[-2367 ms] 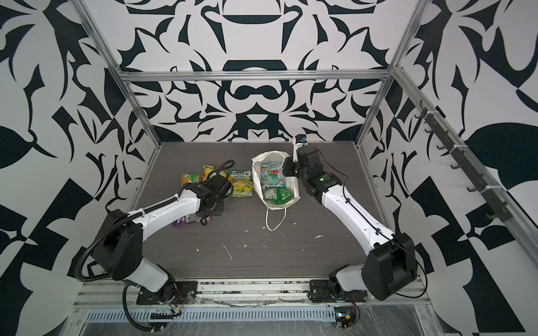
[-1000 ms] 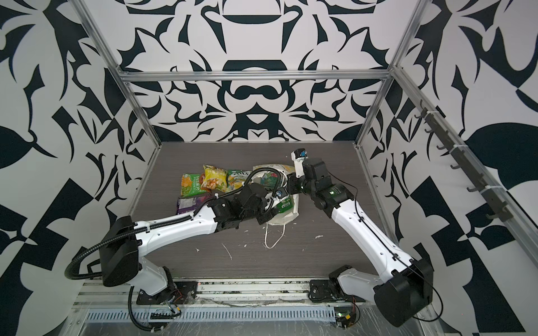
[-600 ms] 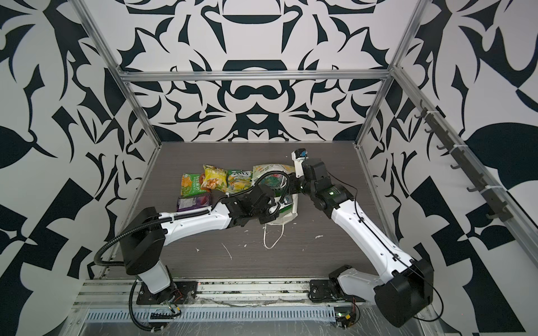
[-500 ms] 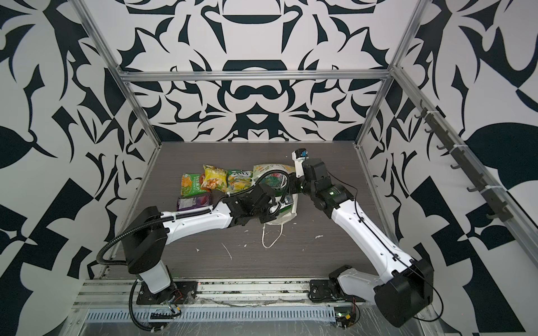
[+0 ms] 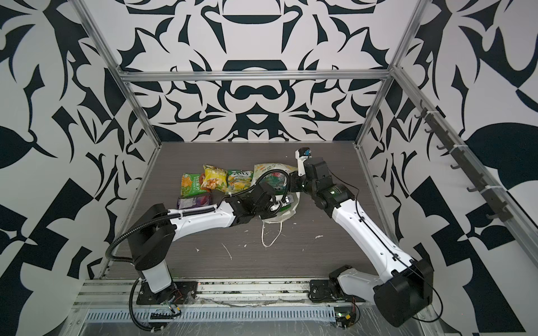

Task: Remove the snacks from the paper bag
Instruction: 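Lower the left gripper into the bag toward the green Fox's packet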

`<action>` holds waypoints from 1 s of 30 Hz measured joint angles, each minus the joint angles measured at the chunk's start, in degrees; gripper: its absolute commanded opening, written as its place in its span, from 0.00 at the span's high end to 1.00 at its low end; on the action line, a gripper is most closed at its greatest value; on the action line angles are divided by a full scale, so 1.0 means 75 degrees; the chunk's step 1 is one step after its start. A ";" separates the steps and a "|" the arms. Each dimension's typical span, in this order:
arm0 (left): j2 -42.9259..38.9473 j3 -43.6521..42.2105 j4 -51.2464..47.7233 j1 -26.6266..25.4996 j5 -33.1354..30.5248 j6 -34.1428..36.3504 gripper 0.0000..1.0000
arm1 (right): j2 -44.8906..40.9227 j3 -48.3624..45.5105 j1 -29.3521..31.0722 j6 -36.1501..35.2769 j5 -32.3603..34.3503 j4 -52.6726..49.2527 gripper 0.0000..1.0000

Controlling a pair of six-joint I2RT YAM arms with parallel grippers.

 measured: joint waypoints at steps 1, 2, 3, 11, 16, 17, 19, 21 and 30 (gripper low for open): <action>0.0050 0.0000 0.0076 0.0003 -0.0096 0.0058 0.69 | 0.0000 0.0003 0.0000 0.0015 -0.0006 -0.0003 1.00; 0.0125 0.0000 0.0152 0.0003 -0.0201 0.0131 0.68 | 0.0000 0.0012 -0.0006 0.0023 -0.0006 -0.0009 1.00; 0.0207 0.0000 0.0224 0.0003 -0.0300 0.0195 0.67 | 0.0000 0.0017 -0.0023 0.0023 -0.0006 -0.0009 1.00; 0.0804 0.0020 0.0385 0.0035 -0.0574 0.0600 0.51 | 0.0000 0.0131 -0.0085 0.0058 -0.0099 -0.0114 1.00; 0.0860 0.0262 0.0318 0.0047 -0.0487 0.0743 0.43 | 0.0015 0.0184 -0.0099 0.0070 -0.0125 -0.0175 1.00; 0.0901 0.0309 0.0321 0.0047 -0.0475 0.0758 0.43 | 0.0032 0.0207 -0.0099 0.0073 -0.0128 -0.0189 1.00; 0.0982 0.0382 0.0329 0.0052 -0.0443 0.0778 0.43 | 0.0070 0.0245 -0.0119 0.0073 -0.0128 -0.0207 1.00; 0.1067 0.0452 0.0356 0.0070 -0.0428 0.0796 0.44 | 0.0099 0.0256 -0.0137 0.0073 -0.0125 -0.0207 1.00; 0.1751 0.0615 0.1005 0.0207 -0.0542 0.0979 0.73 | 0.0166 0.0256 -0.0169 0.0079 -0.0117 -0.0315 1.00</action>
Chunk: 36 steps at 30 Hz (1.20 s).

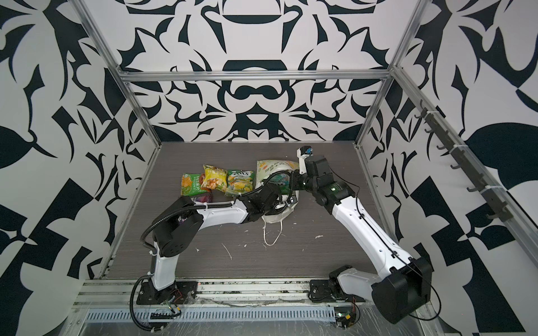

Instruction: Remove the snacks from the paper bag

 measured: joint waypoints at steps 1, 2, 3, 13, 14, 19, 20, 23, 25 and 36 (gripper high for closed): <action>0.0058 0.0006 0.0093 0.0015 -0.0035 -0.0020 0.75 | 0.0006 0.0000 -0.0009 0.0000 0.0000 -0.0012 1.00; 0.0128 0.0009 0.0166 0.0038 -0.0073 0.0017 0.78 | 0.0012 0.0000 -0.0017 0.0003 0.0000 -0.0017 1.00; 0.0189 0.0026 0.0245 0.0058 -0.0102 0.0041 0.85 | 0.0015 0.0000 -0.0017 0.0003 0.0006 -0.0023 1.00; 0.0411 0.0099 0.0822 0.0134 -0.0495 0.0076 1.00 | 0.0015 0.0000 -0.0017 0.0000 0.0230 -0.0029 1.00; 0.0379 0.0076 0.0851 0.0134 -0.0498 0.0023 1.00 | 0.0015 0.0000 -0.0015 0.0000 0.0277 -0.0029 1.00; -0.0169 -0.0286 0.1014 0.0122 -0.0493 -0.0251 1.00 | 0.0015 0.0000 -0.0015 0.0000 0.0487 -0.0009 1.00; -0.0353 -0.0393 0.1070 0.0108 -0.0495 -0.0306 1.00 | 0.0015 0.0000 -0.0015 0.0000 0.0519 0.0003 1.00; -0.0848 -0.0702 0.1262 0.0058 -0.0466 -0.0455 1.00 | 0.0032 0.0000 -0.0015 0.0000 0.0603 0.0029 1.00; -0.1093 -0.0851 0.1338 0.0023 -0.0437 -0.0507 1.00 | 0.0038 0.0000 -0.0015 0.0000 0.0638 0.0038 1.00; -0.1186 -0.0842 0.0970 0.0000 0.0219 -0.0408 0.33 | 0.0166 0.0000 -0.0009 0.0000 0.0656 0.0219 1.00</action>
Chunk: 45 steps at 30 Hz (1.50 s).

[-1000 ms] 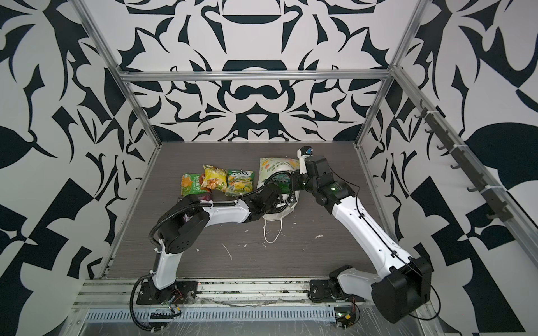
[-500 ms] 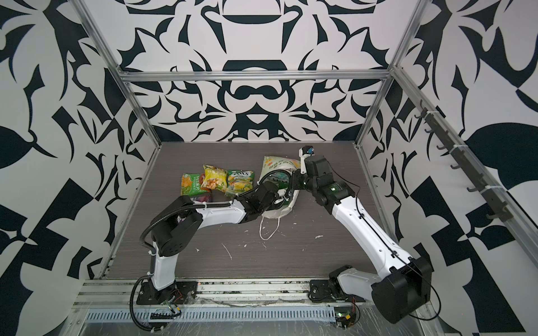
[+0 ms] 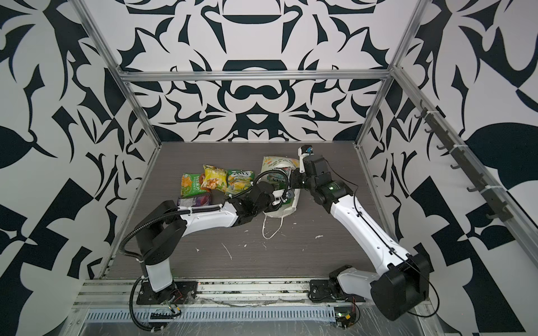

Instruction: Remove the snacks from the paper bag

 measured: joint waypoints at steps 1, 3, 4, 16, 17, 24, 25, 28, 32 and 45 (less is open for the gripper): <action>0.0087 0.0082 -0.0067 0.0006 0.0006 0.0047 0.32 | 0.0000 0.0003 0.0000 0.0000 0.0000 0.0006 1.00; 0.0326 0.0265 -0.0224 0.0012 0.0003 0.0221 0.28 | 0.0000 0.0000 0.0000 -0.0003 0.0012 0.0009 1.00; 0.0425 0.0353 -0.0329 0.0023 -0.0003 0.0289 0.25 | 0.0000 0.0003 -0.0003 -0.0003 0.0023 0.0009 1.00; 0.1376 0.1437 -0.1241 0.0259 -0.0044 0.0985 0.27 | 0.0000 -0.0023 -0.0015 -0.0006 0.0169 -0.0087 1.00; 0.1489 0.1542 -0.1250 0.0271 -0.0093 0.1040 0.29 | 0.0000 -0.0029 -0.0015 -0.0006 0.0178 -0.0093 1.00; 0.2468 0.1935 -0.0839 0.0431 -0.0880 0.1475 0.59 | -0.0003 -0.0047 -0.0023 -0.0006 0.0192 -0.0093 1.00; 0.2594 0.1964 -0.0752 0.0458 -0.1000 0.1547 0.62 | -0.0009 -0.0044 -0.0023 -0.0006 0.0189 -0.0064 1.00; 0.2888 0.2119 -0.0414 0.0530 -0.1381 0.1728 0.78 | -0.0102 -0.0047 -0.0023 -0.0006 0.0152 0.0061 1.00; 0.3168 0.2320 -0.0187 0.0600 -0.1754 0.1868 0.93 | -0.0274 -0.0044 -0.0023 -0.0012 0.0108 0.0117 1.00; 0.2530 0.1565 0.0562 0.0548 -0.1883 0.1891 1.00 | -0.0358 -0.0044 -0.0149 0.0015 0.0058 0.0160 0.88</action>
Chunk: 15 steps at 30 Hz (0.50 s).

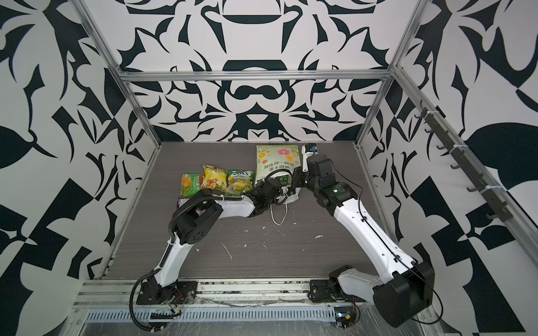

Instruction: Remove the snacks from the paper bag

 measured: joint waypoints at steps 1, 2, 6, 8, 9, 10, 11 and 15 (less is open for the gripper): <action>-0.0122 -0.0108 0.0082 -0.0017 0.0006 -0.0006 1.00 | -0.0006 0.0000 -0.0044 0.0029 -0.0035 0.0006 0.88; -0.0283 -0.0256 0.0201 -0.0032 0.0015 -0.0035 1.00 | -0.0015 0.0000 -0.0117 0.0047 -0.0085 0.0023 0.87; -0.0895 -0.0670 0.0525 -0.0073 0.0061 -0.0189 1.00 | -0.0064 0.0000 -0.0370 0.0137 -0.0184 0.0163 0.87; -0.1142 -0.0825 0.0749 -0.0105 0.0093 -0.0216 1.00 | -0.0079 0.0000 -0.0437 0.0160 -0.0210 0.0221 0.87; -0.1259 -0.0921 0.0842 -0.0111 0.0122 -0.0236 1.00 | -0.0079 0.0000 -0.0458 0.0166 -0.0227 0.0254 0.86; -0.1335 -0.0973 0.0857 -0.0111 0.0157 -0.0277 1.00 | -0.0079 0.0000 -0.0458 0.0178 -0.0256 0.0277 0.87; -0.1384 -0.0994 0.0854 -0.0111 0.0195 -0.0332 1.00 | -0.0079 -0.0003 -0.0460 0.0187 -0.0277 0.0294 0.86; -0.1349 -0.0970 0.0828 -0.0093 0.0262 -0.0554 0.84 | -0.0079 -0.0061 -0.0513 0.0271 -0.0408 0.0475 0.86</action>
